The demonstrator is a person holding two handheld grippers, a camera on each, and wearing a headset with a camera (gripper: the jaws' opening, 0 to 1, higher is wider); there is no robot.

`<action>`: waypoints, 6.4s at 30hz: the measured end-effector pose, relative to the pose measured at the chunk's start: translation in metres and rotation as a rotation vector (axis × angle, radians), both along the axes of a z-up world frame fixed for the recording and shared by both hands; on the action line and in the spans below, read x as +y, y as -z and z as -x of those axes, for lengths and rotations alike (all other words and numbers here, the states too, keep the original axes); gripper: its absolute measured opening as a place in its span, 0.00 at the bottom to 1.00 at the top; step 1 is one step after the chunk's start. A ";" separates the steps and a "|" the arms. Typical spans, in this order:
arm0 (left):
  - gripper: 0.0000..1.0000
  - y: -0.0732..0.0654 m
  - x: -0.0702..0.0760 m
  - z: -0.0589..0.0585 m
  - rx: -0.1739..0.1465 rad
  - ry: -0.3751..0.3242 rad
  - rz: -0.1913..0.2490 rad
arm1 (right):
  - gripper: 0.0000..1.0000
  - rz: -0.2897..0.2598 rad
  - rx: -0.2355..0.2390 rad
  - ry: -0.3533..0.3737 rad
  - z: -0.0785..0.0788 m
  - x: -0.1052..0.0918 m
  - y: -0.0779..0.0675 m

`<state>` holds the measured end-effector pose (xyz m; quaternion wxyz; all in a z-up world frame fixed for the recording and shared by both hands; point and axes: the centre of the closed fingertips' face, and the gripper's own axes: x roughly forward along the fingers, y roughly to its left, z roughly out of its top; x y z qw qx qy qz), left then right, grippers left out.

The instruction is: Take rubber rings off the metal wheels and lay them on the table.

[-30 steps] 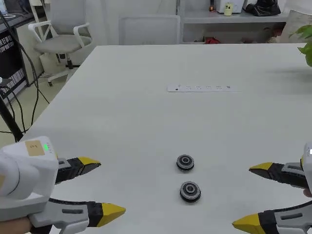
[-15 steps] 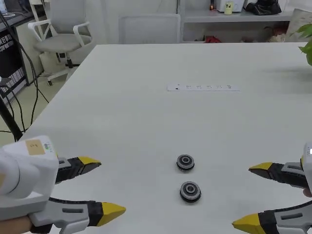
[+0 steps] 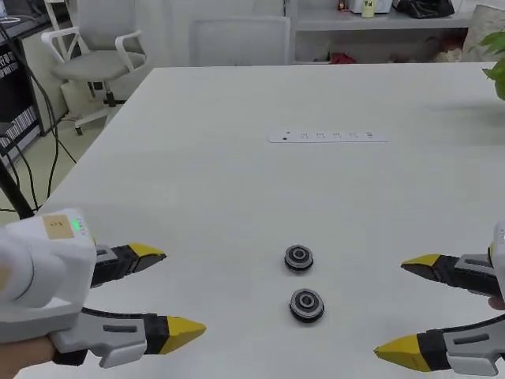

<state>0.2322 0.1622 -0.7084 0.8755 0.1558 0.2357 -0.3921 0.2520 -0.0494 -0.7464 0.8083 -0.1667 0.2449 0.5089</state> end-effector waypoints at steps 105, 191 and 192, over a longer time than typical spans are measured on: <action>0.53 0.035 -0.080 -0.049 0.047 0.232 -0.005 | 0.58 0.017 0.043 -0.174 -0.033 0.046 0.022; 0.15 0.084 -0.141 -0.050 0.109 0.361 -0.014 | 0.13 -0.040 0.236 -0.193 -0.028 0.064 0.062; 0.15 0.085 -0.141 -0.049 0.109 0.358 -0.012 | 0.13 -0.043 0.241 -0.192 -0.027 0.064 0.062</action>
